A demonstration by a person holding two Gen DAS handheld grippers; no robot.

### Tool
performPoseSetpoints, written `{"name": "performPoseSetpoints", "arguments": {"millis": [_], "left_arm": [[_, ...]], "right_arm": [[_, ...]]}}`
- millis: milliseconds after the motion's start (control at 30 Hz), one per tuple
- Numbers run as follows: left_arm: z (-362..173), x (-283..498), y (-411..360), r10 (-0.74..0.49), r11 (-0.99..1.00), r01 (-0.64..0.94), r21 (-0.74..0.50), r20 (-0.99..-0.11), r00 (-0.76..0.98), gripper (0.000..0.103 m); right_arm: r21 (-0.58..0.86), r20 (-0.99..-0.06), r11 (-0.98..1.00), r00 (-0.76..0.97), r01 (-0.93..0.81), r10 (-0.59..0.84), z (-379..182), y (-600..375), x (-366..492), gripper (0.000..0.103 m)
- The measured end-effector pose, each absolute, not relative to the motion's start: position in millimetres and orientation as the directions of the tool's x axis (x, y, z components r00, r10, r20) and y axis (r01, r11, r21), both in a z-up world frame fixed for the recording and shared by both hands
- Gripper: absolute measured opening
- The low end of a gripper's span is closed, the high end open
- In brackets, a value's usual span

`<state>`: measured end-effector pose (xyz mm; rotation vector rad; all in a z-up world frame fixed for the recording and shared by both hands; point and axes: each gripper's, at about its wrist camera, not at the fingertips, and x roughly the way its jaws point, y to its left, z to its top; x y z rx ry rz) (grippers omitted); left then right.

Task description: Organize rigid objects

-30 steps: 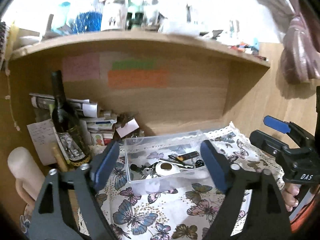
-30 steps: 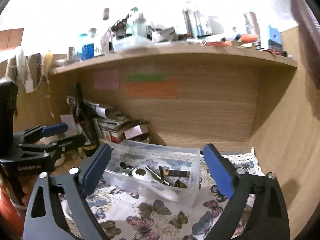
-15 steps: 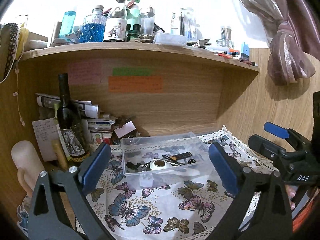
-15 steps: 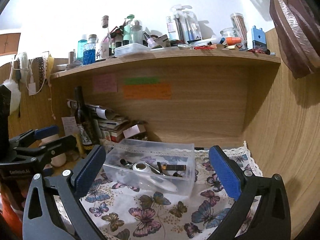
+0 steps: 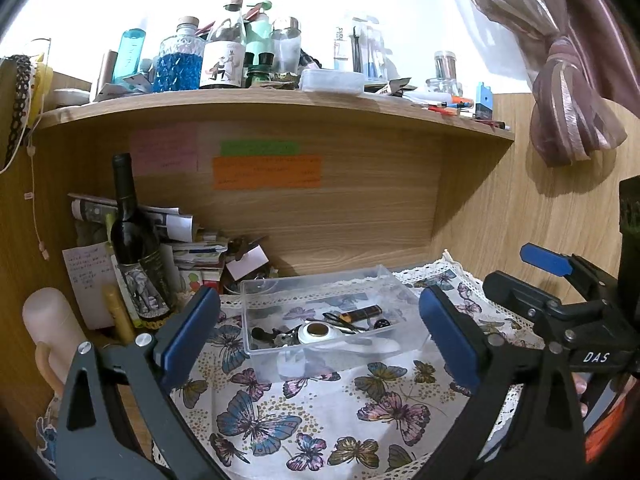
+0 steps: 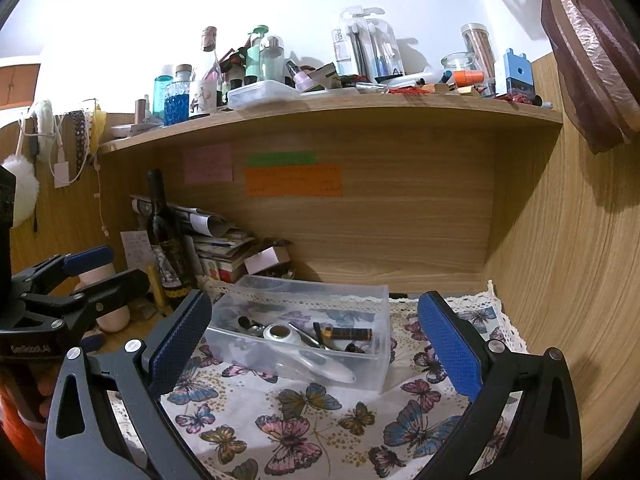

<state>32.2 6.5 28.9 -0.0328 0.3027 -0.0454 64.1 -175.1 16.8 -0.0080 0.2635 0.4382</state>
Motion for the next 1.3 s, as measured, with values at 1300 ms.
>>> {"name": "performPoseSetpoints", "arguments": {"millis": [1300], "left_arm": [[25.4,39.2,5.0,-0.051,0.998,0.037,-0.051,-0.302,0.952,0.102]], "right_arm": [[0.074,-0.270,0.906,0.866,-0.416,0.420,12.8,-172.8,68.2,0.103]]}}
